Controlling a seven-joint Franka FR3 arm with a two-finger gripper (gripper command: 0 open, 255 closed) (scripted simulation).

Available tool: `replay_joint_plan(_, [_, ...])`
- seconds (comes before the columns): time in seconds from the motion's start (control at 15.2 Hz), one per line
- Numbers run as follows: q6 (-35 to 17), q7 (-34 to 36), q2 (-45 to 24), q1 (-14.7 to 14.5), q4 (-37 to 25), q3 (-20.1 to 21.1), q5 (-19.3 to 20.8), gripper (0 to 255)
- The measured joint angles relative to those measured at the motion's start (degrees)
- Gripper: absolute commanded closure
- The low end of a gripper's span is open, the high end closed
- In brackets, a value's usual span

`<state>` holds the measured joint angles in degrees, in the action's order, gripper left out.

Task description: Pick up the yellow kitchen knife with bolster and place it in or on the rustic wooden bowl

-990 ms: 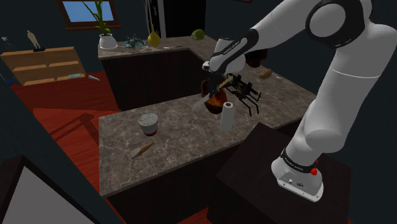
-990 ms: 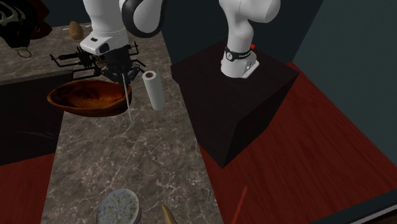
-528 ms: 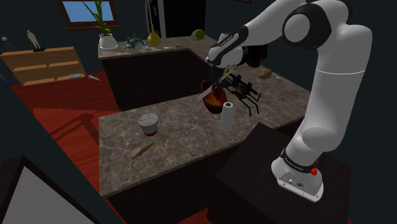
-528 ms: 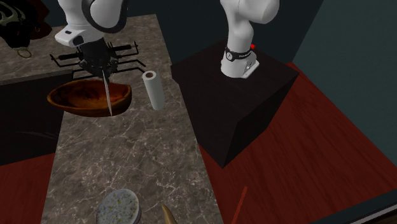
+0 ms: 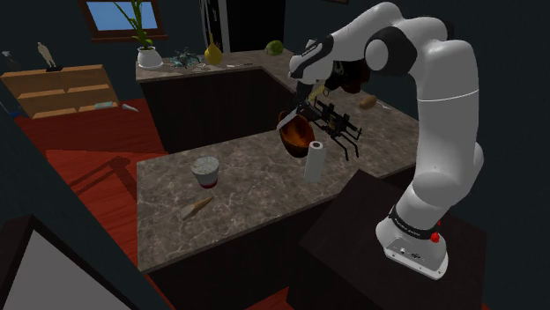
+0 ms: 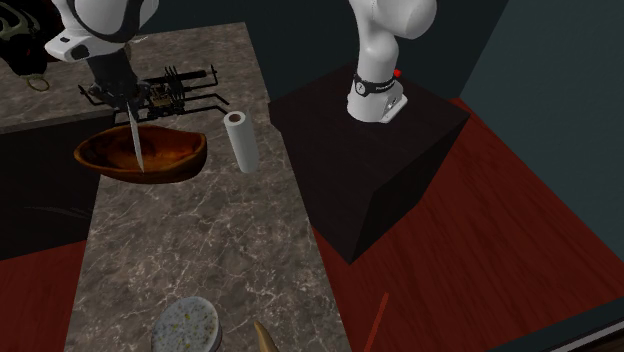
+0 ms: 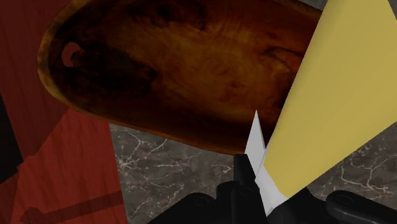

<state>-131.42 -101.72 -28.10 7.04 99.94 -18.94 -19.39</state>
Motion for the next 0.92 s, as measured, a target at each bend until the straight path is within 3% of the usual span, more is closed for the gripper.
replay_joint_plan(0.13, [2.8, -1.7, -3.8, 2.6, -6.2, 0.1, -0.8, 255])
replay_joint_plan(0.26, [3.0, -2.2, -5.5, 3.4, -8.1, 0.3, -1.2, 255])
replay_joint_plan(0.92, [-1.7, -4.0, -10.3, 4.5, -7.9, 1.7, -3.3, 255])
